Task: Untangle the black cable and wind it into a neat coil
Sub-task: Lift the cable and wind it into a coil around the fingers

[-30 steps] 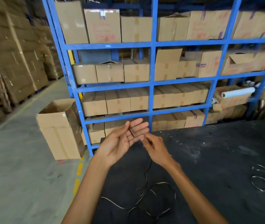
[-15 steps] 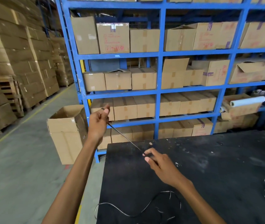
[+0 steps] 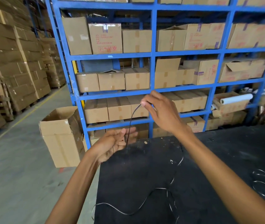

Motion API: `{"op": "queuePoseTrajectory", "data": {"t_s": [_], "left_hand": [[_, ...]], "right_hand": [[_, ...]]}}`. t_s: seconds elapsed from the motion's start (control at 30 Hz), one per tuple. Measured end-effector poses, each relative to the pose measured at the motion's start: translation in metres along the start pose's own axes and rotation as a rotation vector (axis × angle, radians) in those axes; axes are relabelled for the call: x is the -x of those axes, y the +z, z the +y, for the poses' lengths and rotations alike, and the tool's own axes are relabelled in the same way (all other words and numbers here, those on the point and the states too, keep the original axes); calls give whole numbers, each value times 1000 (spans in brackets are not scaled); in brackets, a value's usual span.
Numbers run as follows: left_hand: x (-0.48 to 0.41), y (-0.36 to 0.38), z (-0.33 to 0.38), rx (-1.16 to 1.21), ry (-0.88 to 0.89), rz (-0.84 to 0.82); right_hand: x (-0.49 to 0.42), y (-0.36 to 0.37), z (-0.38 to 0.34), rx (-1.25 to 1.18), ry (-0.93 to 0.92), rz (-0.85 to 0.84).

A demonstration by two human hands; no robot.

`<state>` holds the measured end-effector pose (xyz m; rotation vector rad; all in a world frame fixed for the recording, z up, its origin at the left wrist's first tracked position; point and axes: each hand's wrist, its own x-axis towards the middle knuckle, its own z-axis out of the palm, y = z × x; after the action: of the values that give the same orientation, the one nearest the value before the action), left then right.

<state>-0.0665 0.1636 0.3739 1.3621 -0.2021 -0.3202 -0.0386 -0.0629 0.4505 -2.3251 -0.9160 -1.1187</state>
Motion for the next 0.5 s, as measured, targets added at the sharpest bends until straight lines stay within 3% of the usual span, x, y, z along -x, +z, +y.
{"op": "queuePoseTrajectory", "data": {"t_s": [0.13,0.27,0.37,0.5], "left_hand": [[13,15,2,214,-49,-370],[22,29,5,274,-25,-567],[25,33,18,258,62,-560],[14,10,48,337,246,-326]], "right_hand": [[-20,2,9,-88,6,-79],[-23,19,9,-183,32,-181],[-5,43,5,-364,195,-324],[42,81,-7,-510,323,-440]]}}
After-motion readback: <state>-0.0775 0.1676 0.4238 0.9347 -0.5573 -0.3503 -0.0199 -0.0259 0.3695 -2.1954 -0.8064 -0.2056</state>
